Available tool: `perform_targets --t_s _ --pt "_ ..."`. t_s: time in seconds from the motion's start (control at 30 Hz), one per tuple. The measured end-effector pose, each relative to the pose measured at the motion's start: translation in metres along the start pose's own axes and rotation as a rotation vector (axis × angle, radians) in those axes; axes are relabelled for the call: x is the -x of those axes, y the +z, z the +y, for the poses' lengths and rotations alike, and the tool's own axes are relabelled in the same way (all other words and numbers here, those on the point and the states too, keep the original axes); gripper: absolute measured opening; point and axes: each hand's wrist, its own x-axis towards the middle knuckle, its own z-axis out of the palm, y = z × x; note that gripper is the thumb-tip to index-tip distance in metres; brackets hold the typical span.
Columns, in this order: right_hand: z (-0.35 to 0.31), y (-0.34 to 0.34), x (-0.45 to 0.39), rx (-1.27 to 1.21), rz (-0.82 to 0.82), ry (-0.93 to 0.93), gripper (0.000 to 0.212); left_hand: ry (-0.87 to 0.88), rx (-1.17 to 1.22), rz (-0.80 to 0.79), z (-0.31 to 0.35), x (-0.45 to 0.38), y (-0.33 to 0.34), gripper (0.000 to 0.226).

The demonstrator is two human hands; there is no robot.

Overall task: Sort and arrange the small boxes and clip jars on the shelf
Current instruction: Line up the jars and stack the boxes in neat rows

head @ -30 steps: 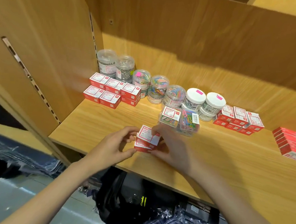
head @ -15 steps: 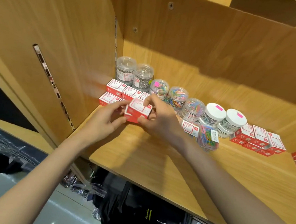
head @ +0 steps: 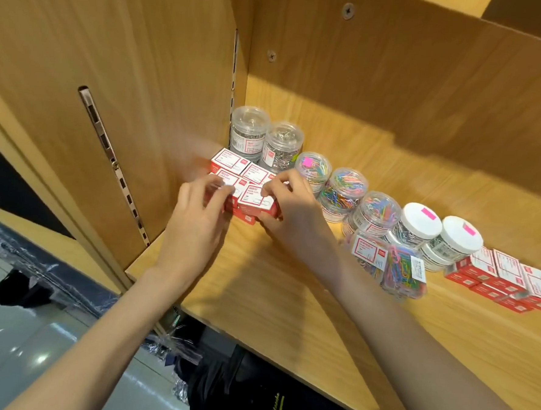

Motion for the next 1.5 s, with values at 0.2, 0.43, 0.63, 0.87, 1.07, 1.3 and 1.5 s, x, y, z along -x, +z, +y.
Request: perform_targets --t_s 0.2,0.43,0.63,0.87,1.07,1.3,1.5 --pt "-0.006 0.015 -0.013 0.043 0.002 -0.022 0.028 -0.044 -0.014 -0.042 -0.01 0.003 0.003 0.044" --pt "-0.002 0.015 -0.009 -0.015 -0.019 -0.01 0.033 -0.077 0.046 -0.034 -0.01 0.005 0.002 0.05" --pt "0.021 -0.059 0.044 -0.106 0.053 0.187 0.013 0.022 0.114 0.023 0.014 0.002 -0.001 0.04" --pt "0.093 -0.144 0.151 0.142 0.286 0.498 0.017 0.338 0.337 -0.041 0.128 -0.013 0.033 0.036" --pt "0.165 -0.183 0.2 0.326 0.15 0.732 0.06 0.47 0.523 -0.089 0.212 0.008 0.052 0.038" --pt "0.196 -0.185 0.197 0.059 0.05 0.685 0.079 0.453 0.498 -0.289 0.282 0.02 0.08 0.055" --pt "0.2 -0.157 0.198 0.069 0.302 0.711 0.075 0.131 0.613 -0.387 0.31 0.02 0.113 0.065"
